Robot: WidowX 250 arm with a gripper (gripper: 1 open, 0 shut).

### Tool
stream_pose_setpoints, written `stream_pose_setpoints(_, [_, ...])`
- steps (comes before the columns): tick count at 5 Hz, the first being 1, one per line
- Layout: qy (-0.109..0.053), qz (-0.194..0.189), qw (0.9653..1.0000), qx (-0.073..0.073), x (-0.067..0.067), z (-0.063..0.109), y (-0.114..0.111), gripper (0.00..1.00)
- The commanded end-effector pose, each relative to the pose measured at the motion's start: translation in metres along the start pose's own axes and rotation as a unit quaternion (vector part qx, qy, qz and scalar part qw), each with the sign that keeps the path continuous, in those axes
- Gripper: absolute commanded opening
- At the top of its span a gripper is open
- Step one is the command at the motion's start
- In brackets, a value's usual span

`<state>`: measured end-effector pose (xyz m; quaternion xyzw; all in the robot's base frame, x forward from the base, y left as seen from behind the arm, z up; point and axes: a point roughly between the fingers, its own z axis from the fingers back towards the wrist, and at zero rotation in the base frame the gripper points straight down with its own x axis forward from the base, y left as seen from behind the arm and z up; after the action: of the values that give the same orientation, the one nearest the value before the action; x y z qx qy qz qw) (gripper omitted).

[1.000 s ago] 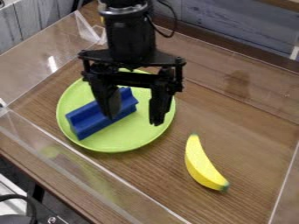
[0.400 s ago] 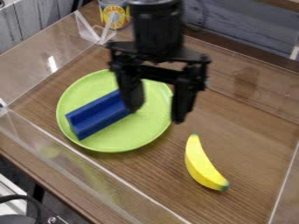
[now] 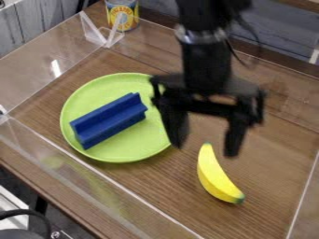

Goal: Put the banana in the green plate

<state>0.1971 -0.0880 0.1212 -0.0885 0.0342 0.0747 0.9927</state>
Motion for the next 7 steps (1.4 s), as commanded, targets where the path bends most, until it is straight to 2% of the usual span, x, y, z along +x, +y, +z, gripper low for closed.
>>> stream_pose_setpoints(1, [-0.023, 0.026, 0.9994, -0.008, 0.010, -0.010, -0.012, 1.00])
stream_pose_setpoints(2, [-0.035, 0.053, 0.9979, -0.012, 0.018, -0.019, -0.014, 1.00])
stream_pose_setpoints(4, [-0.035, 0.037, 0.9987, -0.007, 0.033, -0.043, -0.024, 1.00])
stream_pose_setpoints(6, [-0.040, 0.027, 0.9988, -0.002, 0.045, -0.083, -0.019, 1.00])
stream_pose_setpoints(7, [-0.042, 0.040, 0.9983, 0.001, 0.049, -0.090, -0.010, 1.00])
